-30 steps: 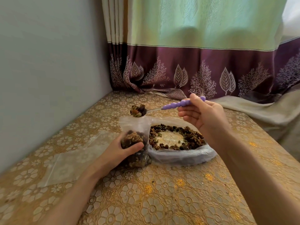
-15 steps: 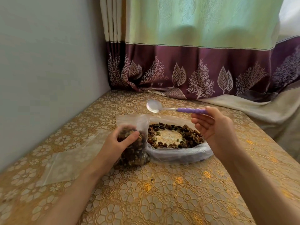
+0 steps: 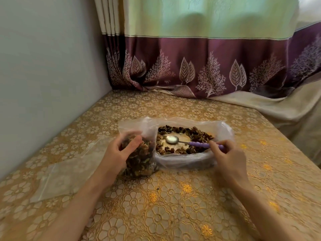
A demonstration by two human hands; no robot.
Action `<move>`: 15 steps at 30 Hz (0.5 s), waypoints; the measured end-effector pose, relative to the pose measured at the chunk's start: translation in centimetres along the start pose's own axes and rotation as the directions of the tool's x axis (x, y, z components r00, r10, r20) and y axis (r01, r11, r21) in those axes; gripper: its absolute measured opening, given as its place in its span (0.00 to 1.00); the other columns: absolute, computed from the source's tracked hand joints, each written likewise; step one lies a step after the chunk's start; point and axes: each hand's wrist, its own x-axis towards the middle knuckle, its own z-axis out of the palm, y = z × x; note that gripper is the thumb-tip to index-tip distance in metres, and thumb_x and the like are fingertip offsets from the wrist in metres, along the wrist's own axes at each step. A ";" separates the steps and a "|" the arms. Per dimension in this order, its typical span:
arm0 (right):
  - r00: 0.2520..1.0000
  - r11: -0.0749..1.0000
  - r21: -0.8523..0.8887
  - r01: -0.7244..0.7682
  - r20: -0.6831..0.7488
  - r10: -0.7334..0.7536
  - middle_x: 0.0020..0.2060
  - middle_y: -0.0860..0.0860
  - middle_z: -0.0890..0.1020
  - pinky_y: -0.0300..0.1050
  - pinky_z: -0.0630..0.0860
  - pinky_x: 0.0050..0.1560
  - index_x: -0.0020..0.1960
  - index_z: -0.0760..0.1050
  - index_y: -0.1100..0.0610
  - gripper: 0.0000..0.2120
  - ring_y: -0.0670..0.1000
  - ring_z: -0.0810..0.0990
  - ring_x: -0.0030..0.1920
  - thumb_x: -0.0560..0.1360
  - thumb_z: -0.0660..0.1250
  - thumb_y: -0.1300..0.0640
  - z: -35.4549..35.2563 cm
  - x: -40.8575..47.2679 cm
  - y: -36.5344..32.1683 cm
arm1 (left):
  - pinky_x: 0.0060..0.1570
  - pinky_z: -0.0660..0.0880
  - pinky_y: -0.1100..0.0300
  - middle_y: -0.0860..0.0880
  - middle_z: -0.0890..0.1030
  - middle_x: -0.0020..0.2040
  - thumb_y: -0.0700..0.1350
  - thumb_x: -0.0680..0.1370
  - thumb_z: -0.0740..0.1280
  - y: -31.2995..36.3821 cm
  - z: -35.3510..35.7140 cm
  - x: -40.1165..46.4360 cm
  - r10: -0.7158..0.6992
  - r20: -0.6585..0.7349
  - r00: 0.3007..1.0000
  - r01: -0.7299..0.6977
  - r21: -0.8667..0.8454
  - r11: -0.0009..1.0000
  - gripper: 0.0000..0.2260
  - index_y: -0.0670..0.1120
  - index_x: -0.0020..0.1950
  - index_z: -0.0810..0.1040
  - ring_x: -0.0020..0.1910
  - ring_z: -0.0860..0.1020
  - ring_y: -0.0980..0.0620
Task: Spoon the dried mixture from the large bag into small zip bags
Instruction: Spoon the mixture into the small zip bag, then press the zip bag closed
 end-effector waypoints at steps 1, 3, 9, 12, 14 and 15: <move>1.000 0.998 -0.053 0.016 0.007 -0.015 0.35 0.45 0.78 0.38 0.71 0.35 0.46 0.79 0.56 0.04 0.43 0.75 0.37 0.75 0.68 0.55 0.2 -0.1 0.0 | 0.44 0.76 0.59 0.52 0.79 0.53 0.58 0.69 0.68 0.1 0.0 0.0 -0.008 -0.014 1.000 0.008 -0.023 1.000 0.12 0.59 0.50 0.81 0.54 0.76 0.51; 0.999 0.992 -0.121 0.043 0.003 -0.043 0.39 0.47 0.77 0.41 0.72 0.41 0.49 0.80 0.56 0.07 0.46 0.75 0.42 0.76 0.67 0.53 0.6 -0.2 0.1 | 0.39 0.76 0.64 0.49 0.81 0.52 0.58 0.65 0.69 0.2 0.2 -0.1 -0.017 -0.054 0.998 0.015 -0.046 0.999 0.15 0.54 0.48 0.83 0.54 0.76 0.50; 0.990 0.938 -0.331 0.103 -0.054 -0.128 0.50 0.57 0.76 0.40 0.58 0.47 0.51 0.80 0.57 0.11 0.56 0.70 0.54 0.75 0.66 0.50 0.9 -0.2 0.7 | 0.34 0.74 0.72 0.54 0.84 0.42 0.56 0.61 0.71 0.9 0.6 -0.4 0.029 -0.104 0.994 -0.035 -0.065 0.997 0.11 0.52 0.38 0.83 0.43 0.80 0.58; 0.960 0.929 -0.316 0.194 -0.135 -0.246 0.48 0.57 0.76 0.42 0.60 0.50 0.48 0.81 0.59 0.07 0.57 0.72 0.52 0.74 0.68 0.56 0.9 -0.8 0.4 | 0.35 0.75 0.71 0.51 0.84 0.41 0.56 0.62 0.71 1.4 1.3 -0.9 0.075 -0.079 0.994 -0.080 -0.063 0.995 0.14 0.49 0.40 0.84 0.42 0.81 0.58; 0.923 0.925 -0.226 0.304 -0.168 -0.345 0.45 0.54 0.76 0.44 0.66 0.50 0.47 0.80 0.60 0.04 0.54 0.73 0.48 0.74 0.68 0.60 0.8 -1.3 -0.5 | 0.38 0.75 0.69 0.50 0.84 0.42 0.57 0.63 0.71 1.7 2.1 -1.5 0.099 -0.029 0.995 -0.100 -0.047 0.994 0.16 0.47 0.43 0.84 0.44 0.82 0.57; 0.916 0.926 -0.128 0.356 -0.148 -0.373 0.43 0.52 0.76 0.41 0.69 0.48 0.46 0.80 0.58 0.03 0.50 0.74 0.45 0.75 0.67 0.61 0.8 -1.7 -1.0 | 0.38 0.75 0.69 0.51 0.85 0.42 0.57 0.64 0.70 1.9 2.7 -1.9 0.107 0.004 0.994 -0.107 -0.035 0.994 0.15 0.48 0.43 0.85 0.44 0.81 0.57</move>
